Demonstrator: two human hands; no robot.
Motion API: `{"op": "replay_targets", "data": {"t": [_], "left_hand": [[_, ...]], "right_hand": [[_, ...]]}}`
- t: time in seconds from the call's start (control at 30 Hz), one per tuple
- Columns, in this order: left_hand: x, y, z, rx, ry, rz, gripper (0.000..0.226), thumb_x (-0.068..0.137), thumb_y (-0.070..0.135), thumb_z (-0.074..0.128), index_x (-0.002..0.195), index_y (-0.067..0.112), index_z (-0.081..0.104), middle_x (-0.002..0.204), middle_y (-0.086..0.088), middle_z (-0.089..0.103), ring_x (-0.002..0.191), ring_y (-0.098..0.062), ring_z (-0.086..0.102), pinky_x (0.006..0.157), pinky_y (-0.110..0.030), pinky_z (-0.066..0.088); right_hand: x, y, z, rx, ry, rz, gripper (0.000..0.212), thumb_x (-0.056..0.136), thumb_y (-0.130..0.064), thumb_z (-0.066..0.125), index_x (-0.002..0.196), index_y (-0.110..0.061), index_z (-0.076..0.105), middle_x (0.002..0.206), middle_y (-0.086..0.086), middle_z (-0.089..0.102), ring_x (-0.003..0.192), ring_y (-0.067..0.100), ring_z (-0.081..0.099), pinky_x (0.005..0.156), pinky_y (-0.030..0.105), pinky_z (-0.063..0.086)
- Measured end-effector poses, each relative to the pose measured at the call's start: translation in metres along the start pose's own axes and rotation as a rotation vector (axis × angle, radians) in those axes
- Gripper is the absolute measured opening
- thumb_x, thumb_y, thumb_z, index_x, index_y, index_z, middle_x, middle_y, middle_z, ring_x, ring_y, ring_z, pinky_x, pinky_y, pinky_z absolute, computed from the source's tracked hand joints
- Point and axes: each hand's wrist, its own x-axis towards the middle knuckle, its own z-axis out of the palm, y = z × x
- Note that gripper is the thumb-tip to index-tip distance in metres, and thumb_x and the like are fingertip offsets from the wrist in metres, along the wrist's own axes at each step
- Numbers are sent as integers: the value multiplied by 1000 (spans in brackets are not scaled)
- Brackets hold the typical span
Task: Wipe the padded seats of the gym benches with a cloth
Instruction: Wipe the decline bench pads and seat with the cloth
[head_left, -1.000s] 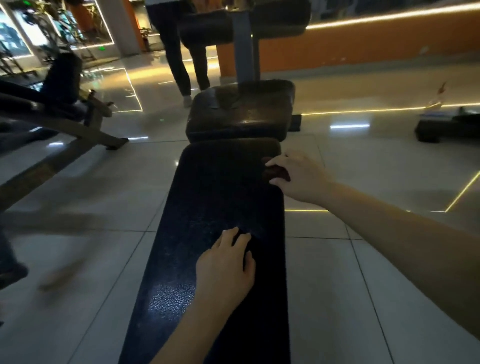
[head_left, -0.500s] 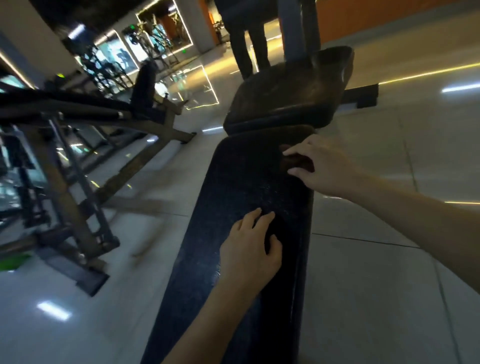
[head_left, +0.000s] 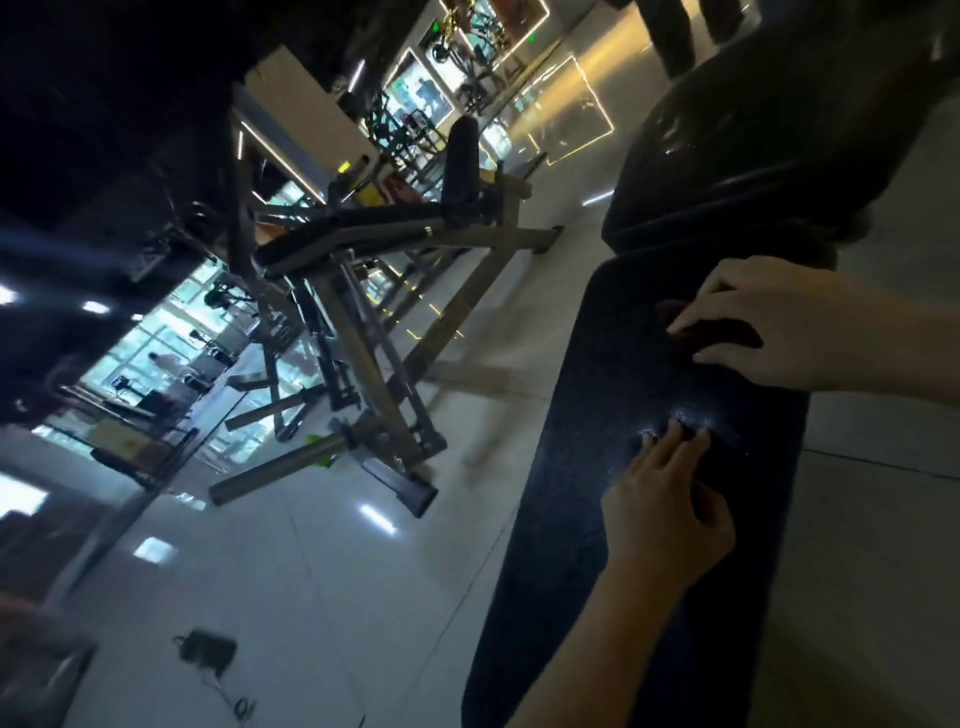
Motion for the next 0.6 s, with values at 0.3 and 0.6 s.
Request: {"op": "replay_targets", "data": {"t": [0.3, 0.6], "left_hand": [[-4, -21, 15, 39, 113, 89, 49, 89, 33, 50, 138, 30, 56, 142, 3, 55, 125, -18, 58, 75, -30, 57], [-1, -29, 24, 73, 145, 146, 46, 86, 32, 51, 130, 24, 64, 134, -3, 62, 113, -23, 66, 61, -30, 58]], "right_hand": [[-11, -14, 7, -22, -129, 0, 35, 89, -44, 65, 124, -41, 62, 113, -9, 48, 111, 12, 45, 89, 26, 38], [-7, -41, -14, -130, -187, 87, 36, 92, -43, 63, 127, -39, 59, 112, -9, 45, 106, 7, 38, 87, 26, 32]]}}
